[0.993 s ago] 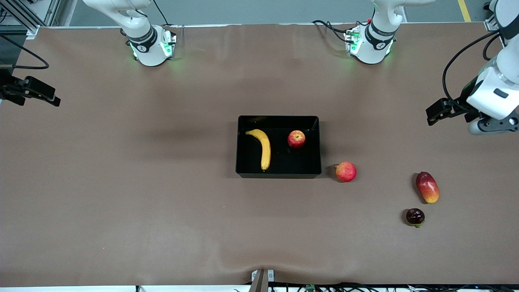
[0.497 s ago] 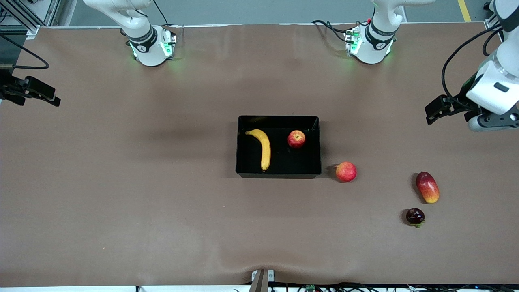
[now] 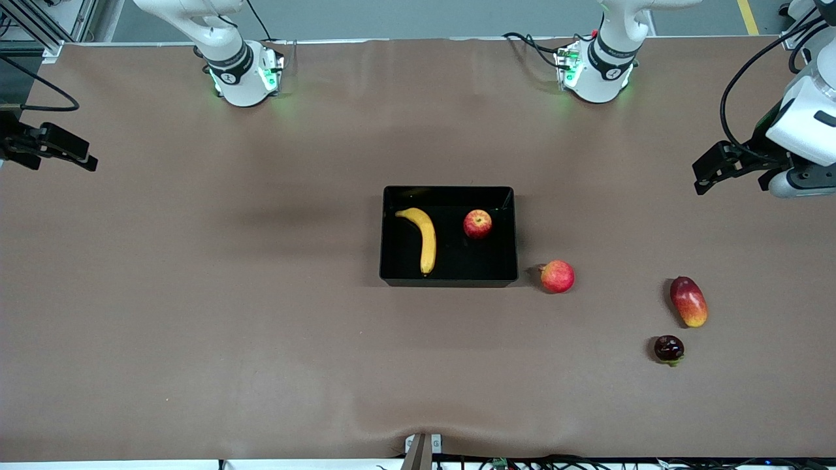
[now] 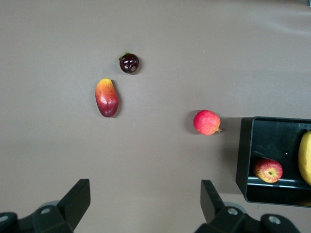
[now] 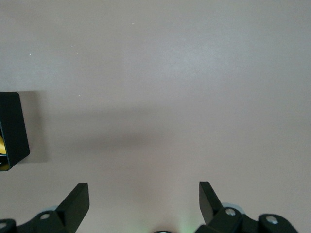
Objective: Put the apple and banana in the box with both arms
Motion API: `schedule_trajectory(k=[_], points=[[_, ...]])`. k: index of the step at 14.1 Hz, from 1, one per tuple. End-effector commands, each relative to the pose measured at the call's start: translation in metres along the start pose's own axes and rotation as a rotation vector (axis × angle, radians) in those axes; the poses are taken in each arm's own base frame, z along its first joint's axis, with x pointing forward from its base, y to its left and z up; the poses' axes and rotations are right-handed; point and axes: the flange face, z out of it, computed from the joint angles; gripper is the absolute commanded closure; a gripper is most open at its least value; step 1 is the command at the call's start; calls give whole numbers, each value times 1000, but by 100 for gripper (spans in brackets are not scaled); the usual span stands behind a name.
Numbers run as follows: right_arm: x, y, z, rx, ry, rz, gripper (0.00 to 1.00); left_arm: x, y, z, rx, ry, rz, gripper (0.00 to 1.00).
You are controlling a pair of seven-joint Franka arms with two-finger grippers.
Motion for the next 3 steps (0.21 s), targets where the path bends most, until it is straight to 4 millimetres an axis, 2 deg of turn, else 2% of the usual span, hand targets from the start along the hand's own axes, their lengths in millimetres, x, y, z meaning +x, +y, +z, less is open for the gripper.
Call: schedule_trajectory(k=[1,3], points=[[-1,-2,-1,-7,-2,9,0,4,15,4,-21,-17,35,0],[-1,-2,-1,-8,-2,9,0,1,13,8,-17,-49,33,0]])
